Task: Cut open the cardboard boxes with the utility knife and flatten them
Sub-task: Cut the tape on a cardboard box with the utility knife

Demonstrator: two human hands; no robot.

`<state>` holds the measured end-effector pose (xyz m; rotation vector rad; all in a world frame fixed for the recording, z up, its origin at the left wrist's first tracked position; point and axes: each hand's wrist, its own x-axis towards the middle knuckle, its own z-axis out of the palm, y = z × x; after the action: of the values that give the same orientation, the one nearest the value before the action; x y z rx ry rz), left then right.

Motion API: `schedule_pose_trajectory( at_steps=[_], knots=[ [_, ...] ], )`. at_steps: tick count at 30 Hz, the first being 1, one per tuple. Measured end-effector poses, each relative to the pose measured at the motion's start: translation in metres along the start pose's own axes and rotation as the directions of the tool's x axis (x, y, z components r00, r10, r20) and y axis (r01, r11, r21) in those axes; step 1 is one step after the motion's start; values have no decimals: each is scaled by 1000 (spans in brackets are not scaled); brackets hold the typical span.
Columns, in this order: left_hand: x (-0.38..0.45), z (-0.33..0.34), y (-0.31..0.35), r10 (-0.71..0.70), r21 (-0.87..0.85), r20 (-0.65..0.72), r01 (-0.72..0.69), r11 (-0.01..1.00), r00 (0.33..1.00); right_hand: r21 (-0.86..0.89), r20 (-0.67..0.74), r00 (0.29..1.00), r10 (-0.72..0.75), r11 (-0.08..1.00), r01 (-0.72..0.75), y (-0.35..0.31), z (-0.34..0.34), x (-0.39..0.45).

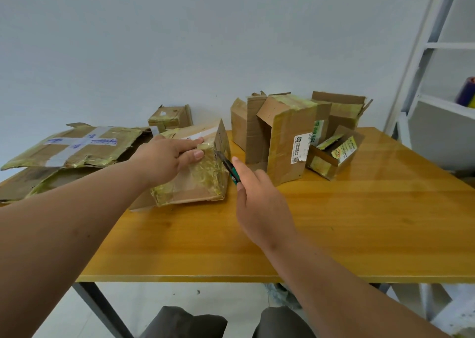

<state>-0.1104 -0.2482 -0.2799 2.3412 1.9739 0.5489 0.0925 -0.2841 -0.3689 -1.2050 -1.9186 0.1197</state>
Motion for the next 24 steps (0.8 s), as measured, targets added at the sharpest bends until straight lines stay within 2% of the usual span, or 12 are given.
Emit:
schedule_pose_trajectory(
  at_steps=[6, 10, 11, 18, 24],
  knots=[
    [4, 2, 1, -9, 53, -17, 9, 999, 1000, -39, 38, 999, 26, 999, -24, -1, -1, 2],
    [9, 3, 3, -37, 9, -63, 38, 999, 997, -206, 246, 969, 9, 978, 44, -1, 7, -11],
    [10, 2, 3, -41, 11, -70, 42, 999, 997, -219, 263, 965, 10, 974, 50, 0, 8, -14],
    [8, -2, -4, -27, 51, -92, 32, 998, 995, -106, 11, 998, 54, 993, -53, 10, -2, -8],
    [4, 1, 5, -25, 89, -24, 27, 996, 999, -51, -35, 999, 21, 998, -23, 5, 2, 4]
  ],
)
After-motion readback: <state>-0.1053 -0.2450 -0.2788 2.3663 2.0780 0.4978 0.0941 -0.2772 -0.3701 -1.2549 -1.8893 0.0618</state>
